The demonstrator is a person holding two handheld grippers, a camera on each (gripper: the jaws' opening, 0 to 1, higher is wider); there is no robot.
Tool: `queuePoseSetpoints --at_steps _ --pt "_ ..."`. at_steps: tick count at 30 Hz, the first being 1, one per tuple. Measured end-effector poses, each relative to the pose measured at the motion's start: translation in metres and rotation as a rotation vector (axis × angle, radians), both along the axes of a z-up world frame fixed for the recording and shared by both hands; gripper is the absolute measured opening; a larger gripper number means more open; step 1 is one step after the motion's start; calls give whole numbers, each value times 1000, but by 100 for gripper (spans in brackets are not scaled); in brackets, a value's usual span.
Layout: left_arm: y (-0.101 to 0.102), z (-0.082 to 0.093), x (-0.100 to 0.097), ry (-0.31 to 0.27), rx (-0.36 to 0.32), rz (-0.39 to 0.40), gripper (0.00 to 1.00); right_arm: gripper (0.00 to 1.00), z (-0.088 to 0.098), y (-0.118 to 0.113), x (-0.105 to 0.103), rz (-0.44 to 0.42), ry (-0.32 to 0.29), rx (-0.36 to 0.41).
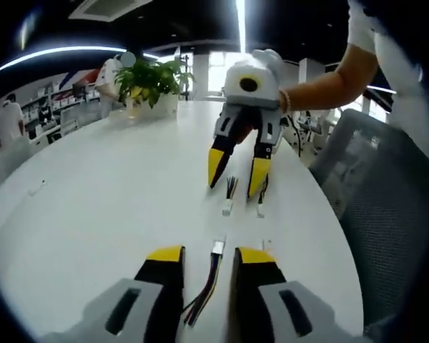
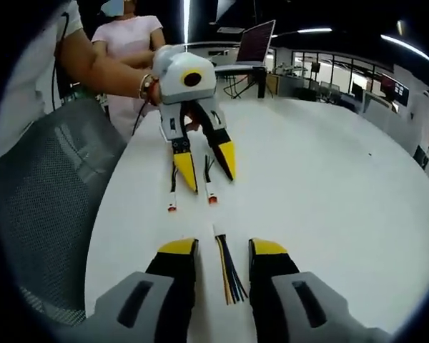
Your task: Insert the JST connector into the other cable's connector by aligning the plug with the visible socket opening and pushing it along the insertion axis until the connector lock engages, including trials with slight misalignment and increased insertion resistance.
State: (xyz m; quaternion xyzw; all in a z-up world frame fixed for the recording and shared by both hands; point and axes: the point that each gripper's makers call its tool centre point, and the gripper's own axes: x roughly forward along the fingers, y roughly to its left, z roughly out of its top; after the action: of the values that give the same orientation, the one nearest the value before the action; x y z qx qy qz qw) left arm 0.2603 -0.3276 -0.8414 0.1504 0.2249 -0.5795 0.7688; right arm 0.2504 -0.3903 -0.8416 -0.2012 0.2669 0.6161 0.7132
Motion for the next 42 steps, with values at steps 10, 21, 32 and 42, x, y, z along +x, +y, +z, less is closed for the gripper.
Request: queuePoseSetpoints --at_steps 10,21,32,42 --pt "-3 -1 -4 15 -32 -13 16 20 -1 12 -2 9 18 37" --pt "-4 -2 -5 15 -48 -16 13 15 -7 11 -3 10 11 34" --pt "-5 -3 -4 16 -60 -22 8 10 -8 12 -1 -4 15 59" --pt "-7 -3 -4 -3 -67 -15 4 5 -8 12 -1 8 -7 66"
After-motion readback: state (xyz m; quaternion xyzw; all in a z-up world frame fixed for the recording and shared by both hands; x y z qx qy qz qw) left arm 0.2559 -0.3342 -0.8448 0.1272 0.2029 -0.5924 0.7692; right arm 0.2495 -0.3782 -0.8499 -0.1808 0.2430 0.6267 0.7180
